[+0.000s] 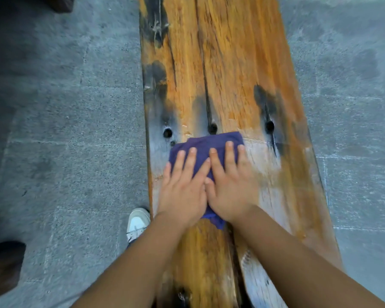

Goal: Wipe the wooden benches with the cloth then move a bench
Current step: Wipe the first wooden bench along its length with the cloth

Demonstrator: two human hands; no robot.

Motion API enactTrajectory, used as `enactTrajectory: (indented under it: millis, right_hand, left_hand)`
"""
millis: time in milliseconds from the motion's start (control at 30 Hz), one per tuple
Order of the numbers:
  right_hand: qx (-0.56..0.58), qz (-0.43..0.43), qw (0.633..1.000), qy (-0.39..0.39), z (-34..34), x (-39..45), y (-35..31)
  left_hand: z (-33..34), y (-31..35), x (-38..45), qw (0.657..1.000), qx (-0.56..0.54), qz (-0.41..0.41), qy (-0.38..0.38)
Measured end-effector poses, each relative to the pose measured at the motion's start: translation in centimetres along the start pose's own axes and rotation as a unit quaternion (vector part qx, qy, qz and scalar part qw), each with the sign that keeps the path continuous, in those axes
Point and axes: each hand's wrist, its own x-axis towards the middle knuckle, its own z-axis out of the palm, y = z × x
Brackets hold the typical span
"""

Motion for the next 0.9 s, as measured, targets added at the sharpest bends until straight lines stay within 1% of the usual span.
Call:
enactTrajectory:
  millis: [100,167,233,300,333,400,500,667,900]
  right_hand:
    - [0.009,-0.03,0.999,-0.006,0.7,2.2,-5.1]
    - [0.016,-0.031,0.999,-0.007,0.9,3.3,-6.9]
    - [0.019,-0.027,0.999,-0.009,1.0,4.0,-7.3]
    - [0.018,-0.036,0.999,-0.001,1.0,4.2,-6.8]
    - [0.014,-0.044,0.999,0.002,0.9,4.4,-6.4]
    - [0.002,-0.061,0.998,0.009,0.8,4.8,-5.5]
    - [-0.015,-0.063,0.998,0.021,0.0,5.9,-3.7]
    - [-0.024,0.006,1.0,0.019,-2.0,7.8,1.6]
    - [-0.032,0.103,0.994,0.03,-5.1,8.2,12.1]
  left_hand:
    - [-1.0,-5.3,-0.6,0.999,0.008,-0.028,-0.014]
    - [-1.6,-7.0,-0.5,0.999,0.0,-0.041,-0.017]
    - [-1.9,-7.1,0.0,0.999,-0.014,-0.048,0.0]
    - [-1.9,-6.5,0.4,0.999,-0.037,-0.032,0.024]
    - [-1.7,-6.0,0.6,0.997,-0.064,-0.022,0.026]
    - [-1.4,-5.2,1.0,0.993,-0.111,-0.027,0.024]
    - [-1.5,-3.9,2.7,0.994,-0.094,-0.045,0.032]
    - [-2.0,0.2,8.1,0.998,-0.058,0.017,0.019]
    - [-1.8,9.8,15.0,0.993,-0.059,0.103,-0.021]
